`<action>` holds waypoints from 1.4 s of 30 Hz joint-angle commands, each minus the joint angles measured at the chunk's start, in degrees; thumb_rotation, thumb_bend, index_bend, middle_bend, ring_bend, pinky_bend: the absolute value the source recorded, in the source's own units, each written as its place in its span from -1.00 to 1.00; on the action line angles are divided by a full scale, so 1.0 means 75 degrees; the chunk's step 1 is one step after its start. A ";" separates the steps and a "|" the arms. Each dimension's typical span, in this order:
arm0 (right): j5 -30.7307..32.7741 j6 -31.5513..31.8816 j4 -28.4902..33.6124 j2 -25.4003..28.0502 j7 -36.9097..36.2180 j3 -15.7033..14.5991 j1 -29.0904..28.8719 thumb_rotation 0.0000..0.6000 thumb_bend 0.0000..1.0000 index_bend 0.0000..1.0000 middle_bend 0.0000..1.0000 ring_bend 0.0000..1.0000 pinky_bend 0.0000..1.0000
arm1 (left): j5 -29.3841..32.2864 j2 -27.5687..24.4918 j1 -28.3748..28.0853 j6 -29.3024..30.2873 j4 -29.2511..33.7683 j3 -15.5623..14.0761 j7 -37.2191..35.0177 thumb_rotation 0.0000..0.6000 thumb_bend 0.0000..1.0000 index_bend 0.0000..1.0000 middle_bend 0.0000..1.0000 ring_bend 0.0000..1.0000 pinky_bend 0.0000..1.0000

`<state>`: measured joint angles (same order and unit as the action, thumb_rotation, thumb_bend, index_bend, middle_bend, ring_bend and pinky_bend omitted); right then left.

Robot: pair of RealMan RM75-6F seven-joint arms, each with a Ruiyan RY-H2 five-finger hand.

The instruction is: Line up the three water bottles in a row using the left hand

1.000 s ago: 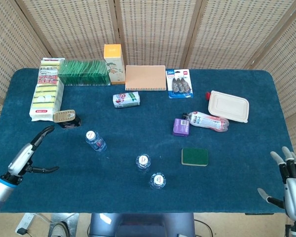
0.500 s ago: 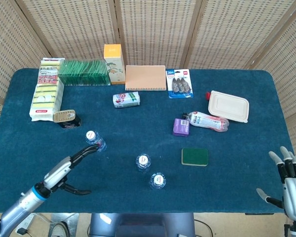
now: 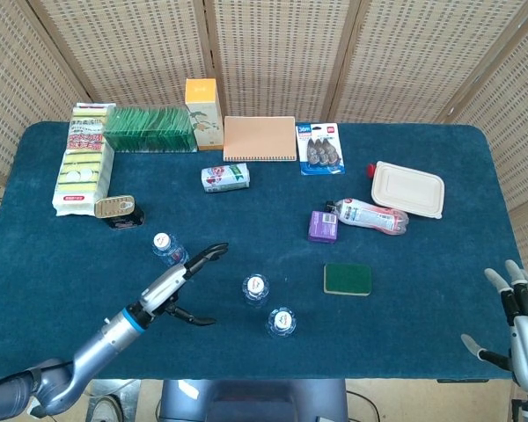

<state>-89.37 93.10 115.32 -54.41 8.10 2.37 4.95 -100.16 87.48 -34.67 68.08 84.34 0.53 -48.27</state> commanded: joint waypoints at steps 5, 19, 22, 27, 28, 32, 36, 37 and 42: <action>0.0041 0.0013 -0.0031 0.0038 -0.0126 0.0014 0.0002 1.00 -1.00 -0.73 -1.00 -1.00 -1.00 | 0.0525 0.0766 -0.0573 -0.0888 -0.0451 0.0167 0.0350 1.00 -0.84 -1.00 -1.00 -1.00 -0.78; 0.0200 -0.0065 -0.0079 0.0124 -0.0339 0.0054 -0.0041 1.00 -1.00 -0.72 -1.00 -1.00 -1.00 | 0.0853 0.1485 -0.1032 -0.1355 -0.1100 0.0184 0.0457 1.00 -0.82 -1.00 -1.00 -1.00 -0.78; 0.0225 -0.0099 -0.0077 0.0125 -0.0329 0.0056 -0.0059 1.00 -1.00 -0.72 -1.00 -1.00 -1.00 | 0.0921 0.1660 -0.1144 -0.1444 -0.1208 0.0231 0.0470 1.00 -0.80 -1.00 -1.00 -1.00 -0.78; 0.0273 -0.0131 -0.0087 0.0134 -0.0366 0.0064 -0.0075 1.00 -1.00 -0.72 -1.00 -1.00 -1.00 | 0.1044 0.1891 -0.1232 -0.1468 -0.1400 0.0305 0.0514 1.00 -0.64 -1.00 -1.00 -1.00 -0.71; 0.0305 -0.0126 -0.0090 0.0142 -0.0401 0.0077 -0.0076 1.00 -1.00 -0.72 -1.00 -1.00 -1.00 | 0.1128 0.1979 -0.1210 -0.1424 -0.1490 0.0348 0.0577 1.00 -0.57 -1.00 -1.00 -1.00 -0.66; 0.0347 -0.0120 -0.0103 0.0159 -0.0453 0.0099 -0.0081 1.00 -1.00 -0.72 -1.00 -1.00 -1.00 | 0.1264 0.2105 -0.1251 -0.1524 -0.1622 0.0362 0.0658 1.00 -0.32 -0.99 -0.83 -0.88 -0.46; 0.0344 -0.0133 -0.0107 0.0177 -0.0490 0.0092 -0.0086 1.00 -1.00 -0.72 -1.00 -1.00 -1.00 | 0.1299 0.2200 -0.1321 -0.1561 -0.1723 0.0384 0.0633 1.00 -0.19 -0.79 -0.70 -0.79 -0.40; 0.0343 -0.0141 -0.0113 0.0179 -0.0496 0.0087 -0.0089 1.00 -1.00 -0.72 -1.00 -1.00 -1.00 | 0.1306 0.2235 -0.1335 -0.1549 -0.1748 0.0396 0.0630 1.00 -0.16 -0.72 -0.64 -0.77 -0.38; 0.0362 -0.0157 -0.0122 0.0185 -0.0519 0.0087 -0.0097 1.00 -1.00 -0.72 -1.00 -1.00 -1.00 | 0.1374 0.2360 -0.1327 -0.1416 -0.1822 0.0472 0.0773 1.00 -0.07 -0.35 -0.35 -0.61 -0.26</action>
<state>-86.66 91.93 114.40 -53.02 4.22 3.02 4.22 -90.00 105.01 -44.64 57.29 70.80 3.94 -42.73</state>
